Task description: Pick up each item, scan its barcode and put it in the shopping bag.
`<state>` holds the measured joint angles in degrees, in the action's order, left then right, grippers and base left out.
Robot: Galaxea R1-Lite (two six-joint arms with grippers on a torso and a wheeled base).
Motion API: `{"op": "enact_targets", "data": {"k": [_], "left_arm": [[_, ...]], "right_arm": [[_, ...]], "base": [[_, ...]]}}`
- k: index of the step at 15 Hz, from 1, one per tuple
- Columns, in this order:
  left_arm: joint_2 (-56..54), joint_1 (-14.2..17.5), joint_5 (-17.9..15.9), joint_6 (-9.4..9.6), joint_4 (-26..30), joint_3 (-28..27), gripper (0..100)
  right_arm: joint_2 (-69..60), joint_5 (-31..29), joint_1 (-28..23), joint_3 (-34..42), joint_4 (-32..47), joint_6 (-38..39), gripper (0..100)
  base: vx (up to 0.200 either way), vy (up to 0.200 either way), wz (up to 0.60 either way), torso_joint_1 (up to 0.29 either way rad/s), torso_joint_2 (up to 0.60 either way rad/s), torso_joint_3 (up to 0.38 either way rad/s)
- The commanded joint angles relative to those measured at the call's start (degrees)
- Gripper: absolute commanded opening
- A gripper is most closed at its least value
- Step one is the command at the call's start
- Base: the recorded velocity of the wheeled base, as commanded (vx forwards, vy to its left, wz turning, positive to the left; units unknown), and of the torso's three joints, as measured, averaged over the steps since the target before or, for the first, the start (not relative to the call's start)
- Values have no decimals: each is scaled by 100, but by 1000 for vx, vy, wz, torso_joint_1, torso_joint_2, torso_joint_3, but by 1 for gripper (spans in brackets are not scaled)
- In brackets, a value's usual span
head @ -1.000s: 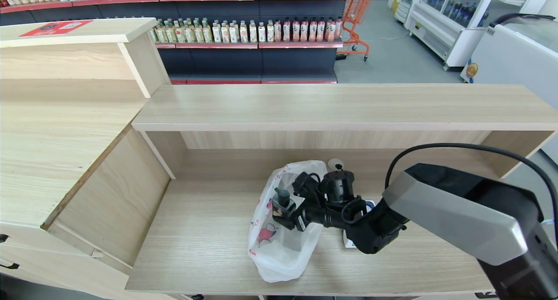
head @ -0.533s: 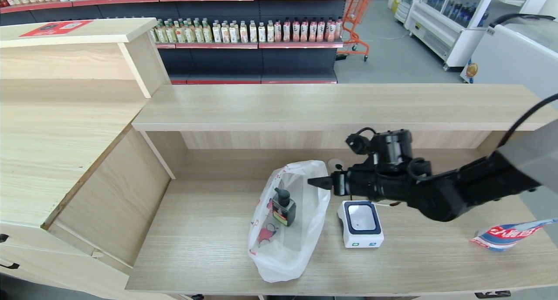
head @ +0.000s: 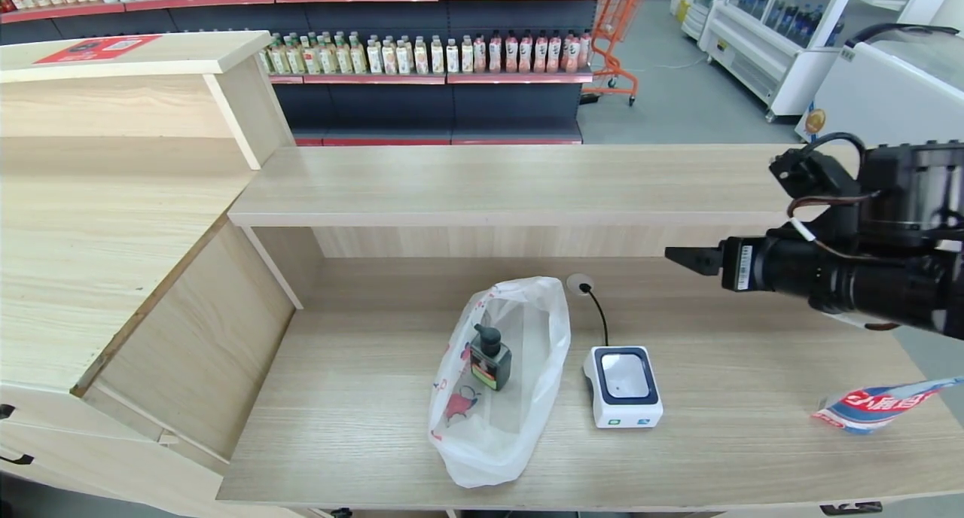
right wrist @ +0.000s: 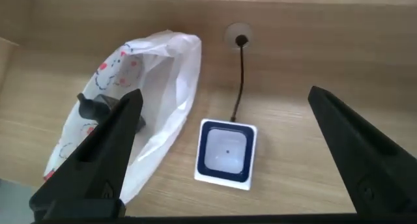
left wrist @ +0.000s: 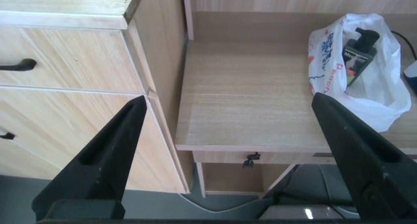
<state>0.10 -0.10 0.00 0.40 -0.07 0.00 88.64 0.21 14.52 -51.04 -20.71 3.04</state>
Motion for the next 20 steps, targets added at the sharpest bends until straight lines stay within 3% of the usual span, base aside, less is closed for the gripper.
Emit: {"op": "enact_targets", "data": {"k": [1,3,7,9,14,16,20], "left_arm": [[-1,1,0,4,-1,0,100],[-1,1,0,-5,-1,0,100],[-1,1,0,-5,-1,0,100],[-1,1,0,-5,-1,0,100],[-1,1,0,-14,-1,0,100],[-1,1,0,-14,-1,0,100],[-1,1,0,-23,-1,0,100]], "right_arm": [[-664,-188,-204,138,208,-216,100],[-479,-302,-529,420,366,-286,100],[-470,-302,-494,701,305,-295,100],[-312,-311,-494,1052,-117,-321,100],[409,-495,-380,2362,-2200,-734,100],[602,-504,-46,3355,-3545,-734,100],[1358,-539,77,3759,-5250,-681,100]], "base": [[0,0,0,0,0,0],[0,0,0,0,0,0],[0,0,0,0,0,0],[0,0,0,0,0,0],[0,0,0,0,0,0],[0,0,0,0,0,0],[0,0,0,0,0,0]]}}
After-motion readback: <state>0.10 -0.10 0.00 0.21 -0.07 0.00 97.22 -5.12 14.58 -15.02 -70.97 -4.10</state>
